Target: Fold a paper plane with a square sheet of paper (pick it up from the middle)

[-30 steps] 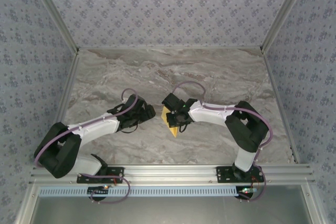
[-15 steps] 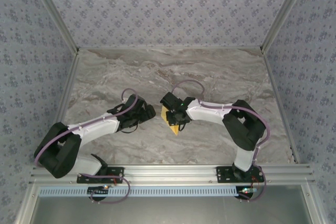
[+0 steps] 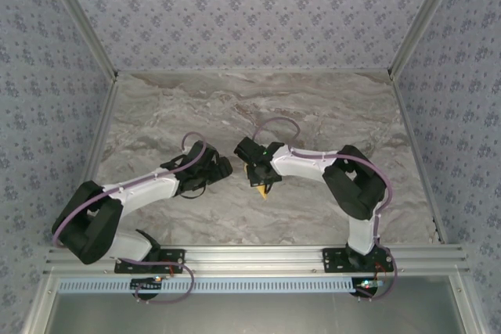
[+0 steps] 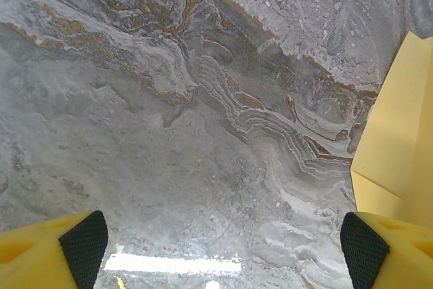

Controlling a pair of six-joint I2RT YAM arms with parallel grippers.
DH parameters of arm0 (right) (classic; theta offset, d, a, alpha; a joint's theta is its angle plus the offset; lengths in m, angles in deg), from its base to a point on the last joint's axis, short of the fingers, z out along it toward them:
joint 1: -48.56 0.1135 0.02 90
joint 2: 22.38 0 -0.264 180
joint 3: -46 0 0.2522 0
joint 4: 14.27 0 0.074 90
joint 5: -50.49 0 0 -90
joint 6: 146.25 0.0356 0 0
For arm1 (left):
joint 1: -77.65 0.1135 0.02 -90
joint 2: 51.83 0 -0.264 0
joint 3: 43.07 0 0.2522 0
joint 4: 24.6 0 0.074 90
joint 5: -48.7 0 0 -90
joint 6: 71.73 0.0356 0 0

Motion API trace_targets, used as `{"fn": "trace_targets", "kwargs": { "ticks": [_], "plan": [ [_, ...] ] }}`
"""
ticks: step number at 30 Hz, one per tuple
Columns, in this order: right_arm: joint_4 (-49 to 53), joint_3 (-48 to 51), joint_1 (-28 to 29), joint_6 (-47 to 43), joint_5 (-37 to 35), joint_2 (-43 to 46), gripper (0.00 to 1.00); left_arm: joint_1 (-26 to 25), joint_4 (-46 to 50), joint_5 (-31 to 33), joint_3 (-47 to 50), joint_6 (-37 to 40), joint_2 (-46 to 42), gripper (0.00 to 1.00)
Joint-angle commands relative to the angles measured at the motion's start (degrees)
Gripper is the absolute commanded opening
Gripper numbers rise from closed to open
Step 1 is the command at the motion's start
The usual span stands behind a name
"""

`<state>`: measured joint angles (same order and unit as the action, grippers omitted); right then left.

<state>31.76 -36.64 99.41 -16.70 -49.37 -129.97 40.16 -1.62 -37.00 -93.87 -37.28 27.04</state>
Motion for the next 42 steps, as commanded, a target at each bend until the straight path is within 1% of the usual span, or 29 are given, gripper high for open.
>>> {"fn": "trace_targets", "kwargs": {
  "ticks": [1,8,10,11,13,15,18,23,29,33,42],
  "plan": [
    [3.84,-1.95,0.46,0.64,-2.53,-1.39,0.1,0.23,0.54,-0.55,-1.96,1.01,0.27,0.92],
    [4.21,-2.7,-0.7,-2.94,-3.0,1.38,0.04,0.22,0.81,-0.52,-2.34,1.12,0.47,0.92],
    [3.53,-2.63,-2.2,-2.99,-2.41,2.61,0.04,0.18,0.9,-0.45,-2.34,1.15,0.49,0.92],
    [3.23,-2.82,-3.14,-5.29,-2.19,3.03,0.04,0.17,1.06,-0.49,-2.51,1.15,0.56,0.92],
    [2.45,-3.01,-5.45,-6.35,-0.55,3.59,0.04,0.18,1.11,-0.52,-2.6,1.15,0.57,0.92],
    [-0.64,-3.26,-7.88,-7.25,1.54,3.54,0.04,0.15,1.09,-0.47,-2.6,1.08,0.62,0.92],
    [-2.22,-5.47,-10.83,-9.2,3.33,1.36,0.04,0.17,1.16,-0.61,-2.74,1.06,0.83,0.92],
    [-2.94,-10.24,-14.52,-11.51,4.17,-3.41,0.04,0.2,1.42,-0.86,-3.03,1.23,1.03,0.93],
    [-2.1,-14.58,-17.11,-11.46,4.57,-9.06,0.07,0.22,1.6,-1.26,-3.17,1.36,1.32,0.93],
    [-2.13,-15.4,-17.97,-11.41,5.55,-10.94,0.11,0.21,1.93,-1.22,-3.27,1.58,1.2,0.93],
    [-5.72,-11.9,-19.52,-9.64,10.05,-11.22,0.19,0.17,1.99,-1.22,-3.22,1.76,1.15,0.93]
  ]
}}
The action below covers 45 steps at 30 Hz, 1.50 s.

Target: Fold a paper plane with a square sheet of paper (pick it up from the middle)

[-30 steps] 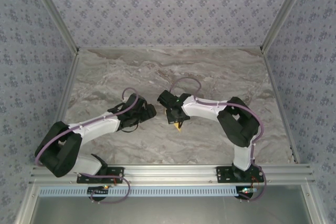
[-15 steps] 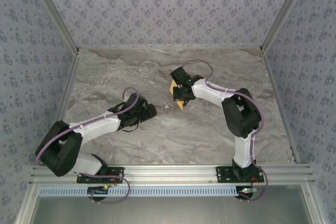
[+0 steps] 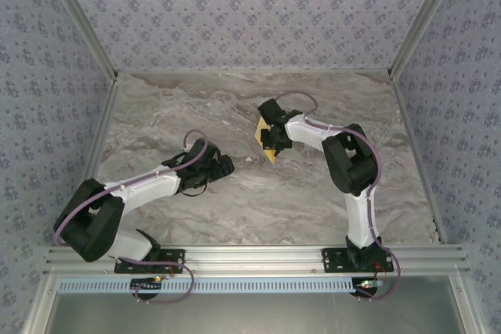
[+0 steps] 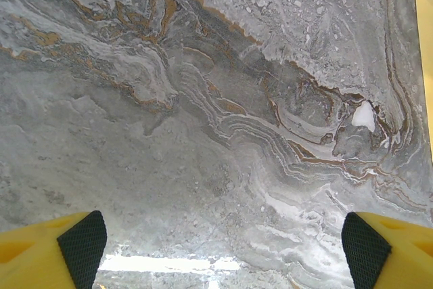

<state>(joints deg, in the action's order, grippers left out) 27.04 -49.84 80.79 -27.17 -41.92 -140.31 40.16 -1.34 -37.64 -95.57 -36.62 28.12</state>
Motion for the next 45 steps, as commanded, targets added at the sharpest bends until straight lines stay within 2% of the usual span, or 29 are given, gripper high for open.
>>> {"fn": "trace_targets", "kwargs": {
  "ticks": [1,8,11,18,23,25,28,30,34,37,40,42,45],
  "plan": [
    [-1.3,1.69,-1.09,0.89,3.14,-0.88,0.19,0.21,1.71,-0.56,-1.51,1.1,0.05,0.93],
    [-2.49,3.07,-2.08,0.83,6.22,-0.07,0.22,0.21,2.08,-0.57,-1.77,1.27,0.08,0.93],
    [-1.16,1.39,-2.05,0.16,6.18,3.21,0.28,0.22,3.84,0.39,-2.92,1.75,-0.29,0.93],
    [-0.76,1.17,-2.89,-0.3,8.25,14.81,0.55,2.64,13.23,6.17,-9.23,4.99,-2.55,0.93],
    [-2.85,5.52,-6.29,0.04,9.66,23.97,0.66,7.47,18.89,9.89,-12.53,8.45,-6.04,0.93],
    [-3.87,8.31,-8.03,-1.15,7.2,28.24,0.73,9.77,20.89,12.25,-13.32,10.02,-8.15,0.94],
    [-5.77,14.3,-11.22,-3.6,0.34,35.76,0.89,13.65,23.17,16.58,-13.04,12.11,-11.82,0.99],
    [-7.68,19.55,-14.14,-4.23,-4.23,40.84,1.0,16.9,23.33,19.32,-11.67,13.96,-14.44,0.99],
    [-11.36,28.68,-19.42,-6.63,-16.2,49.15,1.0,22.56,19.55,23.99,-6.98,18.98,-19.81,0.99],
    [-17.4,36.61,-23.92,-10.24,-22.29,53.74,1.0,25.22,13.68,28.99,-2.09,22.8,-23.06,0.99],
    [-27.59,45.59,-26.89,-15.33,-24.86,56.17,1.0,27.09,6.67,33.31,3.04,26.91,-24.25,0.99],
    [-30.48,48.98,-28.64,-15.76,-25.97,55.65,1.0,27.23,0.31,36.32,7.43,31.85,-24.39,0.99],
    [-37.26,53.97,-31.19,-16.71,-24.65,53.13,1.0,28.66,-8.58,36.83,12.71,35.88,-24.12,0.99]
  ]
}}
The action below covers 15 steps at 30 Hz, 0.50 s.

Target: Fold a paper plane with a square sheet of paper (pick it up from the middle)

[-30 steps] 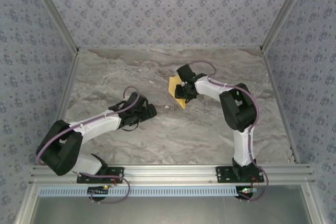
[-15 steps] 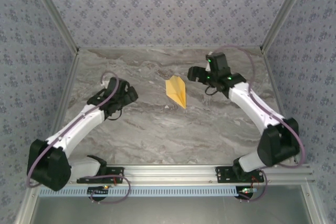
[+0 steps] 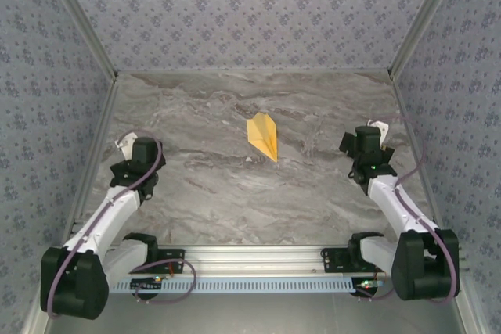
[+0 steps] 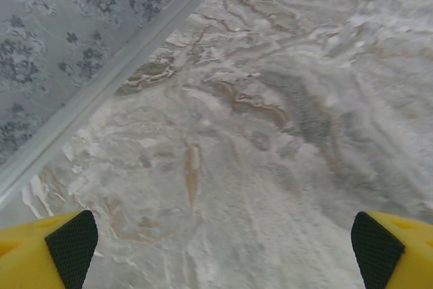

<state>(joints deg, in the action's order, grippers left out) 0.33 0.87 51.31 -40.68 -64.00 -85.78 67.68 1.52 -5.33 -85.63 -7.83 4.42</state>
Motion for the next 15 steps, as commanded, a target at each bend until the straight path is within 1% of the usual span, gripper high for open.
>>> {"fn": "trace_targets", "kwargs": {
  "ticks": [1,2,6,8,11,12,15],
  "plan": [
    [-13.8,5.02,-2.29,-3.98,-1.21,-2.11,1.0,1.88,-14.38,3.75,4.25,7.58,-0.14,0.99],
    [-17.51,6.57,-2.68,-4.59,0.12,-2.98,1.0,3.0,-18.16,2.23,5.83,8.39,0.36,0.99],
    [-29.13,9.78,-3.59,-7.87,3.88,-7.33,1.0,6.68,-32.18,-7.39,10.54,12.97,4.73,0.99],
    [-32.2,9.79,-3.92,-9.16,6.28,-10.14,1.0,7.83,-35.01,-12.07,10.02,15.51,7.36,0.99],
    [-36.9,9.44,-4.04,-11.91,10.51,-13.33,1.0,7.86,-43.15,-16.96,10.97,19.69,10.47,0.99],
    [-39.69,9.75,-4.14,-12.38,11.66,-14.56,1.0,8.08,-45.76,-18.63,11.21,20.58,11.48,0.99],
    [-42.23,9.14,-4.35,-13.41,13.96,-18.09,1.0,8.82,-49.41,-22.08,10.62,21.38,14.6,0.99]
  ]
}}
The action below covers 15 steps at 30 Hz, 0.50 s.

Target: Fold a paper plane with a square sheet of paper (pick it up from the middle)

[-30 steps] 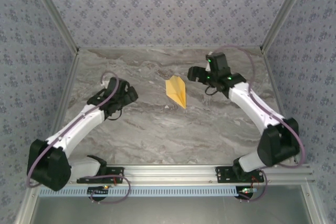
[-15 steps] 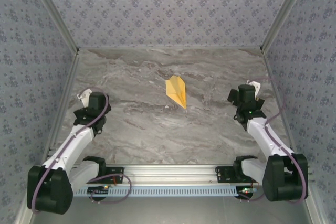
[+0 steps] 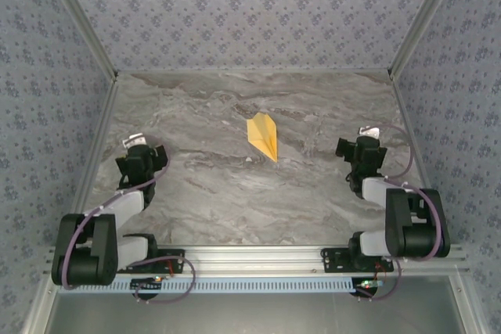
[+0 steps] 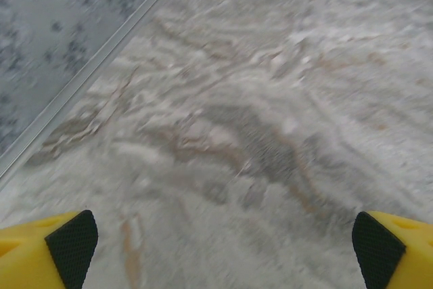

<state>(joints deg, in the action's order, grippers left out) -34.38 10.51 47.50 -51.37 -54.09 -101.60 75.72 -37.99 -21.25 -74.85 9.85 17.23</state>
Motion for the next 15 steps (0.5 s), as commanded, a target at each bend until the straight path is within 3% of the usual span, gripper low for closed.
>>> {"fn": "trace_targets", "kwargs": {
  "ticks": [1,6,15],
  "plan": [
    [-8.79,-0.36,-0.61,-2.99,4.75,-3.47,1.0,1.03,-11.1,-7.04,-0.46,3.93,2.76,0.99],
    [-13.06,0.36,-0.54,-3.99,7.49,-7.19,1.0,1.72,-14.39,-10.24,-2.93,4.72,8.25,0.99],
    [-13.82,0.46,-0.41,-4.88,9.06,-7.95,1.0,1.93,-19.56,-10.56,-5.17,5.37,18.16,0.99]
  ]
}}
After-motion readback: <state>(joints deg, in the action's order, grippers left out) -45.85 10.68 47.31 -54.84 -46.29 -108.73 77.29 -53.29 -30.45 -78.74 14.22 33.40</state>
